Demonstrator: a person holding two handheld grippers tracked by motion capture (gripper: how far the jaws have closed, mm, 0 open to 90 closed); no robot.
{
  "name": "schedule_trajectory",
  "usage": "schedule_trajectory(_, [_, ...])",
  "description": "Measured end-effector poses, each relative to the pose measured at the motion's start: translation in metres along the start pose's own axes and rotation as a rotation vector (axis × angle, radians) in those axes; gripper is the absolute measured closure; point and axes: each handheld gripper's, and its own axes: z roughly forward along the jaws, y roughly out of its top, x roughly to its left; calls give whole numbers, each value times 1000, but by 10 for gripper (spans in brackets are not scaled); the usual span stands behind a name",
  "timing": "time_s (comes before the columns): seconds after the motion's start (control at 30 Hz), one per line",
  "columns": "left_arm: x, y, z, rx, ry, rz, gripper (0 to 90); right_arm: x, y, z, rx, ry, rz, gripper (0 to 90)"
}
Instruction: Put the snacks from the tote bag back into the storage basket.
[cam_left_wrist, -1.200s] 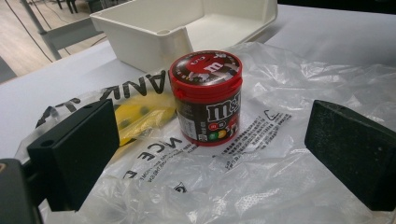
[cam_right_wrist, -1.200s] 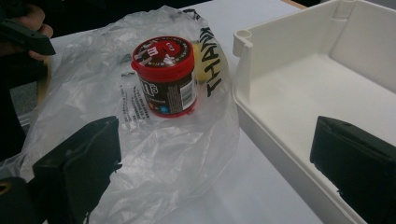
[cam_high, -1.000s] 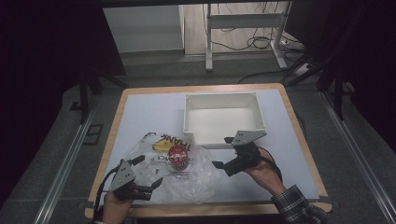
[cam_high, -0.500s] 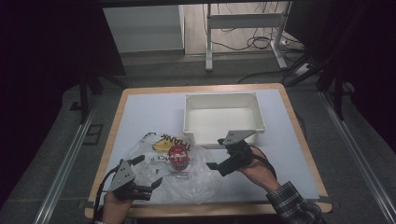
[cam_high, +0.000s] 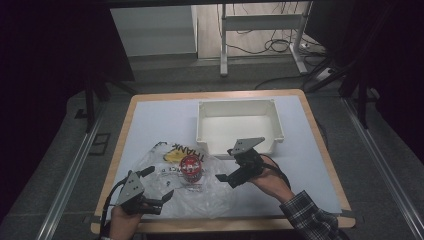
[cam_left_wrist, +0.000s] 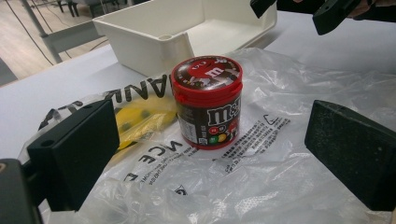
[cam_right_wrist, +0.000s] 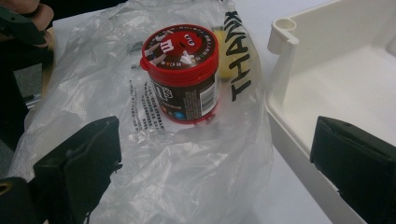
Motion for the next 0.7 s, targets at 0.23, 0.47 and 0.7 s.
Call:
schedule_trajectory(0.23, [0, 0, 0, 0, 0, 0, 30, 0, 4, 7, 15, 14, 1, 23])
schedule_trajectory(0.47, [0, 0, 0, 0, 0, 0, 29, 2, 9, 14, 31, 25, -8, 25])
schedule_trajectory(0.7, [0, 0, 0, -2, 1, 0, 29, 2, 14, 22, 46, 42, -2, 26])
